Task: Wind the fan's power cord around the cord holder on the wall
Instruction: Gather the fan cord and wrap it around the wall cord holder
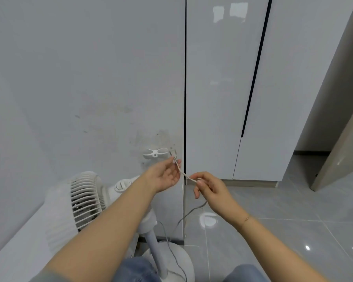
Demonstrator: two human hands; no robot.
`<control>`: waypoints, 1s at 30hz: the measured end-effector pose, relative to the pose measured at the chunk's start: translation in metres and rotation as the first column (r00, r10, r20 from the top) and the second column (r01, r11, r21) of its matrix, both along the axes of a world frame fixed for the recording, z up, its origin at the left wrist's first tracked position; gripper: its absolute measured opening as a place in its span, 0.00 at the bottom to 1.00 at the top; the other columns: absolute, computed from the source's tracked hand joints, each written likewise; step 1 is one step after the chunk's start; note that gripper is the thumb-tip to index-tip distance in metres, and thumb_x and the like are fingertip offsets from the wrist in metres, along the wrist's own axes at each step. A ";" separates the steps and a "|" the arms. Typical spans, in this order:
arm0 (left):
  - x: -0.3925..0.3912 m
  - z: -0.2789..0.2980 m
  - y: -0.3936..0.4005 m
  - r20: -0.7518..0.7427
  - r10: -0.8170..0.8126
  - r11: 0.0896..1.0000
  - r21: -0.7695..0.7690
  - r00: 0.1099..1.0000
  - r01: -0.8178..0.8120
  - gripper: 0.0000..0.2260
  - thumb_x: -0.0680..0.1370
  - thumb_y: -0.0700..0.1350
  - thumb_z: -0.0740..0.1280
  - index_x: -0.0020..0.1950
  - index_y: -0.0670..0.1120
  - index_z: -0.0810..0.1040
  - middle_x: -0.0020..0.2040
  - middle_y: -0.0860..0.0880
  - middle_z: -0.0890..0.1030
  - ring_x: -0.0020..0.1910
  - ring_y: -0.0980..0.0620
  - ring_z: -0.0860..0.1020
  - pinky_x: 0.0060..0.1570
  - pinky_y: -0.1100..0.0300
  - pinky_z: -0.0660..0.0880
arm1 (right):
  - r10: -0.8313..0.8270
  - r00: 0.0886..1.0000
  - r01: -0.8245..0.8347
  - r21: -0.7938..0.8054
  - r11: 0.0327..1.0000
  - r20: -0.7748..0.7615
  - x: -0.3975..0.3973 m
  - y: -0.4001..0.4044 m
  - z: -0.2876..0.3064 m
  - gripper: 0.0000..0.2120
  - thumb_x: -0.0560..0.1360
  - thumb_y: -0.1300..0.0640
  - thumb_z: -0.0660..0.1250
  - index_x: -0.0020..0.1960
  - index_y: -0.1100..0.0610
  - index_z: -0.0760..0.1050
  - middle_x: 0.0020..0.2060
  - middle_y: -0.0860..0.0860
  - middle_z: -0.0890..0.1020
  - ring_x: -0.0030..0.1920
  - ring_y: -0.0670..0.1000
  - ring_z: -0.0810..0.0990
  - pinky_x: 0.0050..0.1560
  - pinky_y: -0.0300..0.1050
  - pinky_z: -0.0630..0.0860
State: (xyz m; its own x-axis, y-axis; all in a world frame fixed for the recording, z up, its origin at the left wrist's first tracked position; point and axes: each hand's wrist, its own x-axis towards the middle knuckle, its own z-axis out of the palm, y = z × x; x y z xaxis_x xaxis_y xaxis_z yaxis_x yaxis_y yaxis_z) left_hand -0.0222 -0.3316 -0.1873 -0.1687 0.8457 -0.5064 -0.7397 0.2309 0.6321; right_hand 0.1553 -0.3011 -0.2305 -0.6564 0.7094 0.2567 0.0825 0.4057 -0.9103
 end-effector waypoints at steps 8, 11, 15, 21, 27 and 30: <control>-0.065 0.030 0.009 -0.567 0.025 0.987 0.144 0.823 0.069 0.13 0.79 0.40 0.63 0.62 0.53 0.70 0.41 0.47 0.78 0.38 0.54 0.76 0.45 0.62 0.75 | 0.044 0.999 -0.043 -0.136 0.990 0.001 -0.067 0.017 -0.013 0.13 0.82 0.62 0.53 0.54 0.55 0.76 0.31 0.48 0.76 0.31 0.50 0.68 0.32 0.38 0.67; -0.096 0.030 0.019 -0.767 -0.081 0.986 0.031 0.636 0.163 0.16 0.79 0.39 0.63 0.65 0.50 0.68 0.41 0.47 0.78 0.40 0.53 0.77 0.52 0.58 0.76 | 0.014 0.998 -0.002 -0.168 0.986 0.068 -0.100 0.035 -0.027 0.13 0.81 0.63 0.55 0.52 0.57 0.78 0.33 0.50 0.74 0.32 0.48 0.70 0.33 0.36 0.70; -0.122 0.018 0.041 -0.857 -0.113 0.989 -0.049 0.503 0.138 0.13 0.80 0.38 0.62 0.63 0.45 0.65 0.40 0.47 0.77 0.41 0.51 0.77 0.52 0.57 0.77 | -0.019 0.998 0.032 -0.223 0.974 0.060 -0.138 0.053 -0.046 0.12 0.79 0.54 0.61 0.45 0.58 0.80 0.28 0.47 0.71 0.30 0.46 0.70 0.31 0.40 0.70; -0.142 -0.018 0.072 -0.947 -0.058 0.996 -0.034 0.317 0.080 0.11 0.75 0.37 0.69 0.53 0.46 0.71 0.42 0.49 0.74 0.42 0.51 0.74 0.50 0.58 0.74 | -0.064 0.996 0.041 -0.289 0.956 -0.069 -0.196 0.082 -0.074 0.10 0.78 0.52 0.64 0.46 0.57 0.80 0.25 0.49 0.70 0.28 0.47 0.69 0.29 0.42 0.71; -0.148 -0.022 0.081 -0.982 -0.022 0.996 -0.006 0.189 0.088 0.14 0.70 0.34 0.73 0.42 0.48 0.71 0.32 0.52 0.70 0.29 0.58 0.70 0.35 0.69 0.72 | -0.249 0.942 0.161 -0.346 0.924 -0.226 -0.218 0.086 -0.105 0.09 0.78 0.54 0.64 0.44 0.54 0.82 0.28 0.42 0.74 0.33 0.42 0.72 0.39 0.42 0.72; -0.148 -0.033 0.085 -0.999 -0.035 0.992 -0.035 -0.003 0.122 0.13 0.70 0.36 0.73 0.47 0.49 0.73 0.36 0.51 0.71 0.36 0.52 0.70 0.42 0.62 0.73 | -0.329 0.889 0.180 -0.417 0.891 -0.319 -0.224 0.080 -0.121 0.07 0.77 0.56 0.66 0.48 0.54 0.83 0.28 0.40 0.75 0.31 0.40 0.70 0.38 0.37 0.70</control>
State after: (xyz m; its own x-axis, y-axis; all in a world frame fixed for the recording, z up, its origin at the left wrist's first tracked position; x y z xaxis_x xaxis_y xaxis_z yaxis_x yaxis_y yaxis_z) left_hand -0.1707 -0.2471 -0.2206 -0.3989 0.9065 0.1382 0.6581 0.1781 0.7316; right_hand -0.0685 -0.2214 -0.3515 -0.3479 0.9282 0.1321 -0.2375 0.0491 -0.9701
